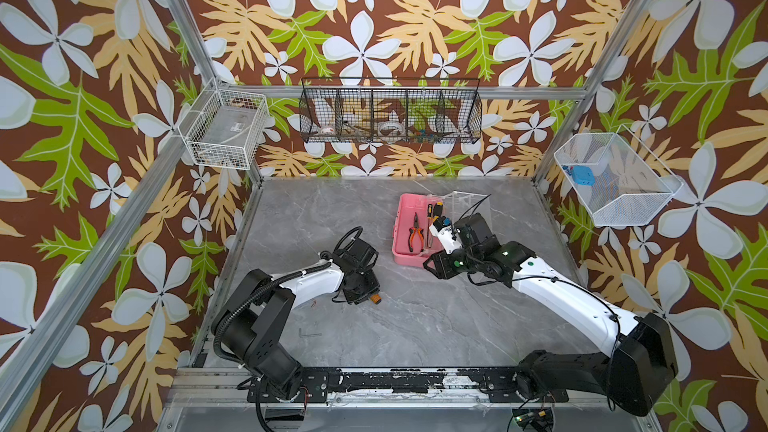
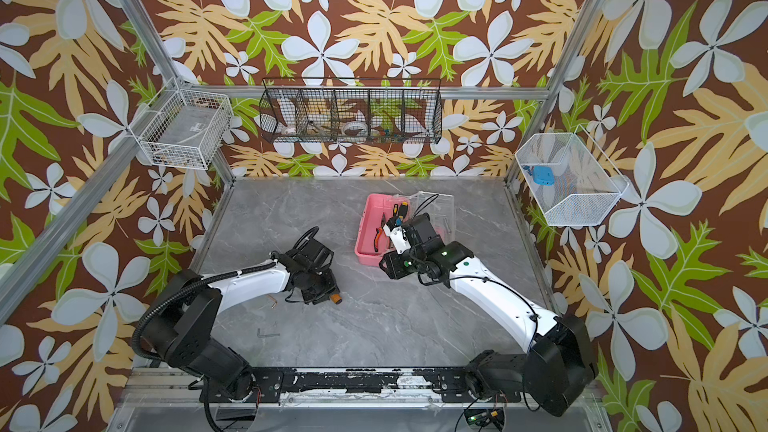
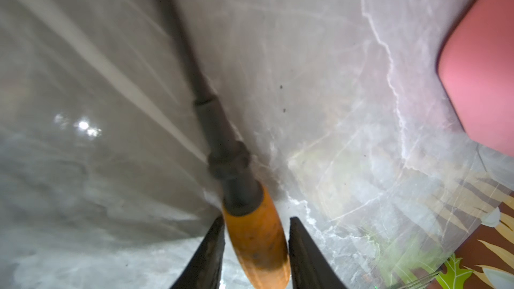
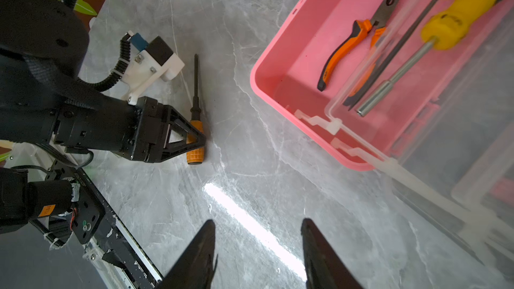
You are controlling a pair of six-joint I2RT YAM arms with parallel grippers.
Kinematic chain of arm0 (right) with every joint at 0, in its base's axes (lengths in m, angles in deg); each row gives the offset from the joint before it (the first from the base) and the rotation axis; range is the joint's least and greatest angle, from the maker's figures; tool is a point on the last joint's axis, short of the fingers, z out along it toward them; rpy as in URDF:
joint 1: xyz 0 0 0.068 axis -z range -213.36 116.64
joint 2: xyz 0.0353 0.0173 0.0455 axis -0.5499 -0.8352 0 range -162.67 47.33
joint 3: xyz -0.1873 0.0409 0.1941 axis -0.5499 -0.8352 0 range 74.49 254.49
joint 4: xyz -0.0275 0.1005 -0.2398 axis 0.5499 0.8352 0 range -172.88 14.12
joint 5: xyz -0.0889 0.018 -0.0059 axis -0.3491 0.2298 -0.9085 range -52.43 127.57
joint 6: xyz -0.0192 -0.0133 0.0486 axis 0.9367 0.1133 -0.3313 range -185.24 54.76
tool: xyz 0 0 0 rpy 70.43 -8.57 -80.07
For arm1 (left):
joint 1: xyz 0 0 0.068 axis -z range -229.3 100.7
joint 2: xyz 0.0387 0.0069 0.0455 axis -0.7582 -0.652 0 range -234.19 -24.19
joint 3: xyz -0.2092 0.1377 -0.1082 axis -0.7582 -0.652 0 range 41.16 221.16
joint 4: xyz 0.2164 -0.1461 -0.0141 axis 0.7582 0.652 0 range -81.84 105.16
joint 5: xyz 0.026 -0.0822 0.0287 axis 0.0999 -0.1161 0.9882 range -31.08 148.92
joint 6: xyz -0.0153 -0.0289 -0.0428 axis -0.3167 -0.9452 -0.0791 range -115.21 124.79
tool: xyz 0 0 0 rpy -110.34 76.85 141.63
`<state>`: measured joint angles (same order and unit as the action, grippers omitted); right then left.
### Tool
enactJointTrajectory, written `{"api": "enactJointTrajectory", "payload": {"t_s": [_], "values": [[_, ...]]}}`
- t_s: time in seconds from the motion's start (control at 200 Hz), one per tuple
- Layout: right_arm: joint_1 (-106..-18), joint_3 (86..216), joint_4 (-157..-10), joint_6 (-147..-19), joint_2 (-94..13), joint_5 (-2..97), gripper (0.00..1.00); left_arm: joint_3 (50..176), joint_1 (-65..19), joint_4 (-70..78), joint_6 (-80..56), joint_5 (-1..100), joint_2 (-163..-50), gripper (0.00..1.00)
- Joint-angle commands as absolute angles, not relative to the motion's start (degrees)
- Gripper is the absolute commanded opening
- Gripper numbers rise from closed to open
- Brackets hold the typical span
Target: Pack the tool kit
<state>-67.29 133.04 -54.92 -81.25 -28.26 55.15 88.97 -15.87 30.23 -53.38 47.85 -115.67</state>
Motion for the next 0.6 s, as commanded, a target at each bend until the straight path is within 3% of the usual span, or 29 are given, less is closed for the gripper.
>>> {"api": "enactJointTrajectory", "payload": {"t_s": [0.0,0.105,0.185,0.355,0.455,0.596], "values": [[-68.32,132.72,-56.76,-81.03,-28.86,55.49,0.5,89.87,-15.99,32.43,-52.33,48.71,-116.03,0.48],[-68.73,132.68,-57.3,-81.2,-29.36,55.66,0.5,92.14,-16.07,34.5,-51.03,47.57,-115.28,0.49],[-69.81,132.92,-57.22,-80.99,-29.57,54.9,0.5,95.35,-16.71,37.21,-49.75,47.02,-113.07,0.43],[-75.19,131.75,-59.09,-81.7,-29.72,52.9,0.49,104.44,-21.08,42.65,-45.91,52.61,-107.99,0.4],[-79.09,131.19,-61.1,-82.32,-30.22,51.76,0.4,104.74,-25.82,42.02,-43.87,54.24,-108.38,0.31],[-82.31,131.81,-62.27,-82.23,-35.13,48.61,0.17,102.15,-29.93,31.15,-44.04,53.11,-113.92,0.2]]}}
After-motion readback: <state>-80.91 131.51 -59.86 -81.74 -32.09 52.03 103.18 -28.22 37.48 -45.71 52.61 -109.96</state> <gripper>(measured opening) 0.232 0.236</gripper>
